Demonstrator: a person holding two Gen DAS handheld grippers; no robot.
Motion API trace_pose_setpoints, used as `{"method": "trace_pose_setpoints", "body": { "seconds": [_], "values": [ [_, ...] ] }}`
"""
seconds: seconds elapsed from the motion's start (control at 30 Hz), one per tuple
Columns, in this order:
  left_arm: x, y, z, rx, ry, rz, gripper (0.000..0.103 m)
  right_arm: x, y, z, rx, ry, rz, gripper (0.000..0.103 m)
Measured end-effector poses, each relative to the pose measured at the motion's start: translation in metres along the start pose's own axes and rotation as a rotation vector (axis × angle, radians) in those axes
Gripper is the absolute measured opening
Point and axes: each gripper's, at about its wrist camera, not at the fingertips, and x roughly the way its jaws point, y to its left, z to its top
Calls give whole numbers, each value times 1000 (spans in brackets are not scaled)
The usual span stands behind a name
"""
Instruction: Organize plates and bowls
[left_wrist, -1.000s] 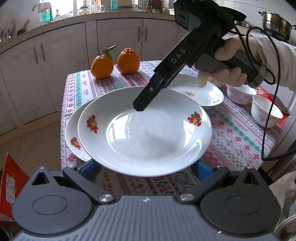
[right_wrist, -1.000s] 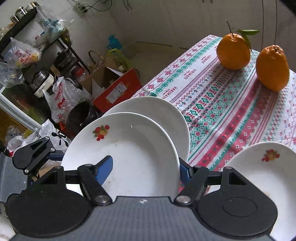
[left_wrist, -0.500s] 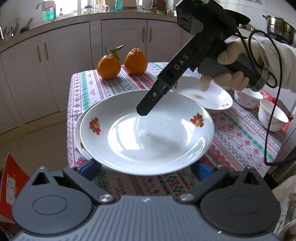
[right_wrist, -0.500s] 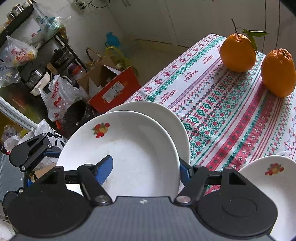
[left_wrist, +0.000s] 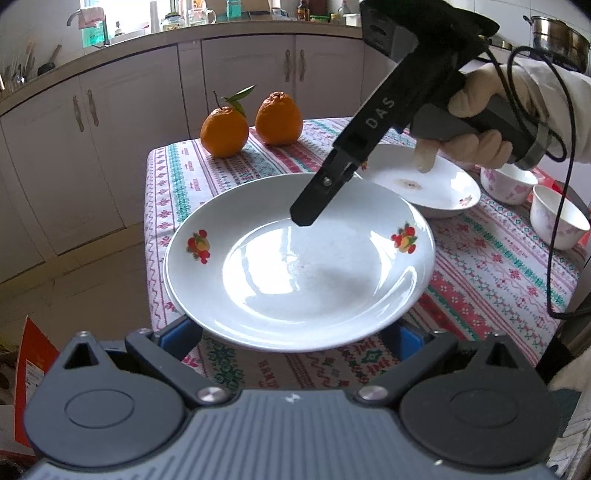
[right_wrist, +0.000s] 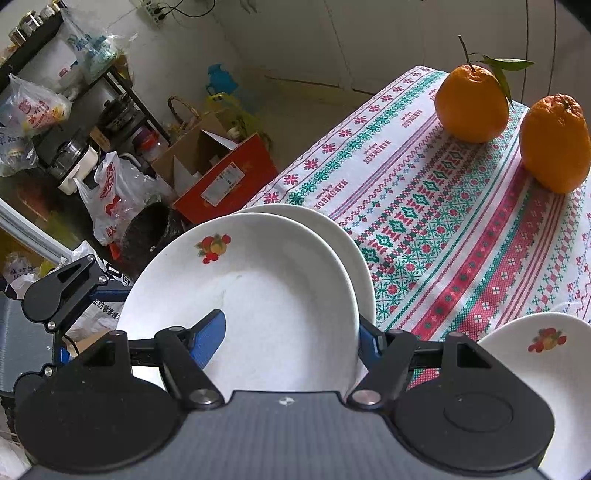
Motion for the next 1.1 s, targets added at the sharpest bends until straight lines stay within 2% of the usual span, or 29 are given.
{"method": "trace_pose_setpoints", "body": {
  "seconds": [0.63,0.9,1.1],
  "values": [
    [4,16,-1,-66,11,-23,102,-8,0,-9,41,-7,21,78],
    [3,11,-2,-38,2,0,103,-16,6,-17,38,-16,-14,78],
    [1,9,-2,-54,-10,8,103,-19,11,-23,43,-22,-45,78]
  ]
}}
